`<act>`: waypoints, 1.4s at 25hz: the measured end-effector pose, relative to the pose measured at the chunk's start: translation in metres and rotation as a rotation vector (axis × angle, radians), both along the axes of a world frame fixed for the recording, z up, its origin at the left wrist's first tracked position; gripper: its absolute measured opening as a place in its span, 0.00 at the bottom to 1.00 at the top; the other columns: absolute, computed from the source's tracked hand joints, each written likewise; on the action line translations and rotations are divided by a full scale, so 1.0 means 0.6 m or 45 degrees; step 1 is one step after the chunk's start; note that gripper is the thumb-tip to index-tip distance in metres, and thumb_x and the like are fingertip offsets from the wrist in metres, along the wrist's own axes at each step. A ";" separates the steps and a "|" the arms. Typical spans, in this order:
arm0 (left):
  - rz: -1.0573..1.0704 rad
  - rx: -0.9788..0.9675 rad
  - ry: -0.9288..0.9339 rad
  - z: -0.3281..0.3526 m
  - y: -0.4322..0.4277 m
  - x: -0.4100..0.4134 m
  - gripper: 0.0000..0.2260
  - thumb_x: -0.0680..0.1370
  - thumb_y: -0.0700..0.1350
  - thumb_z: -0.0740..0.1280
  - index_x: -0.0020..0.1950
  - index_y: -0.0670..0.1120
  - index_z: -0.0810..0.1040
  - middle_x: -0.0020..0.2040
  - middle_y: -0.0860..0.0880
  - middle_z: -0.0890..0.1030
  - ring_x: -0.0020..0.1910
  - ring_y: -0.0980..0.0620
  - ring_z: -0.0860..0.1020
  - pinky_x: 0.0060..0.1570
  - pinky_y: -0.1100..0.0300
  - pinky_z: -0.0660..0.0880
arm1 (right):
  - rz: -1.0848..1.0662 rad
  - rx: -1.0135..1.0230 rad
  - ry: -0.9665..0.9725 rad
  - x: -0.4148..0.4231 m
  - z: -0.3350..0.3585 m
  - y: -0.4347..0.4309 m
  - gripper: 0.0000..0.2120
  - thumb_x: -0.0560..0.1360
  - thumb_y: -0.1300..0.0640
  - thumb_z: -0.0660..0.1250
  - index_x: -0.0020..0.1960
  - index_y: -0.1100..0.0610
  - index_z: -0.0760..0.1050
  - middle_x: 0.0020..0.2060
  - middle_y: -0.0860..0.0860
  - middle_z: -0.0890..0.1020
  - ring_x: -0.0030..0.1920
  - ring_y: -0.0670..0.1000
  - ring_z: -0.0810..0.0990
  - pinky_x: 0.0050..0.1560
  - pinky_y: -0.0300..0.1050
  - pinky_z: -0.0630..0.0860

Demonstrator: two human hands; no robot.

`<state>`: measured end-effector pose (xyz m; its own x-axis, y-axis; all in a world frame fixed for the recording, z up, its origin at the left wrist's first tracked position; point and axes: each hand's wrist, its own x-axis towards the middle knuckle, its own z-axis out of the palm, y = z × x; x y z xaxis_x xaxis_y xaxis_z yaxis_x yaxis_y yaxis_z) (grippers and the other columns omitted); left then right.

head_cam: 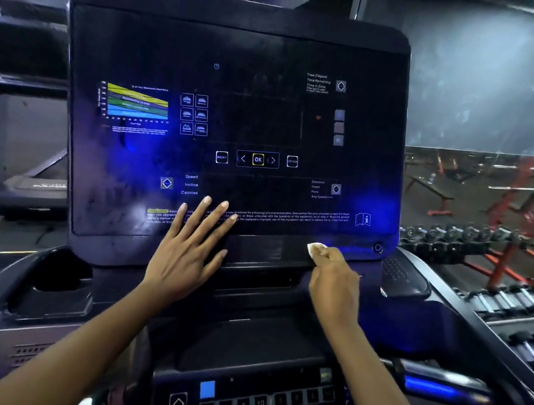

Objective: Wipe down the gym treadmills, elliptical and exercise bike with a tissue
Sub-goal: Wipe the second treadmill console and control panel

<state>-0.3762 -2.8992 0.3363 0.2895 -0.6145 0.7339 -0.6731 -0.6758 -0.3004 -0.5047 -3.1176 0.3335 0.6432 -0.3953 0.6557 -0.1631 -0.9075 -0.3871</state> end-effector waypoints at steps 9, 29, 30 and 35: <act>-0.022 -0.003 0.045 -0.001 0.003 -0.001 0.25 0.80 0.54 0.53 0.75 0.46 0.63 0.76 0.46 0.62 0.76 0.44 0.55 0.74 0.44 0.49 | 0.402 -0.112 -0.047 0.021 0.000 0.127 0.18 0.67 0.68 0.61 0.52 0.58 0.81 0.50 0.52 0.83 0.45 0.52 0.83 0.48 0.41 0.77; -0.111 -0.089 0.122 0.005 0.025 0.000 0.24 0.81 0.54 0.53 0.74 0.46 0.63 0.75 0.45 0.63 0.76 0.45 0.56 0.74 0.47 0.47 | 0.310 -0.188 0.093 0.022 0.006 0.165 0.18 0.69 0.64 0.56 0.49 0.57 0.82 0.45 0.52 0.83 0.45 0.55 0.82 0.43 0.45 0.79; -0.099 -0.097 0.135 0.006 0.038 0.003 0.24 0.81 0.55 0.51 0.75 0.46 0.63 0.75 0.45 0.63 0.76 0.45 0.56 0.74 0.47 0.47 | 0.398 -0.197 0.091 0.026 0.004 0.179 0.20 0.69 0.62 0.52 0.51 0.57 0.82 0.47 0.52 0.83 0.47 0.55 0.82 0.47 0.44 0.79; -0.027 -0.052 0.092 -0.012 0.107 0.016 0.24 0.83 0.56 0.45 0.74 0.45 0.63 0.74 0.44 0.64 0.75 0.44 0.57 0.74 0.45 0.49 | 0.309 0.085 -0.221 0.018 0.026 0.119 0.18 0.71 0.67 0.56 0.52 0.60 0.82 0.50 0.53 0.83 0.52 0.50 0.81 0.61 0.32 0.67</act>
<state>-0.3666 -2.8350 0.3291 0.3298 -0.5909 0.7362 -0.7065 -0.6717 -0.2227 -0.4941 -3.0461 0.3489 0.6047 -0.2896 0.7420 0.1291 -0.8836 -0.4501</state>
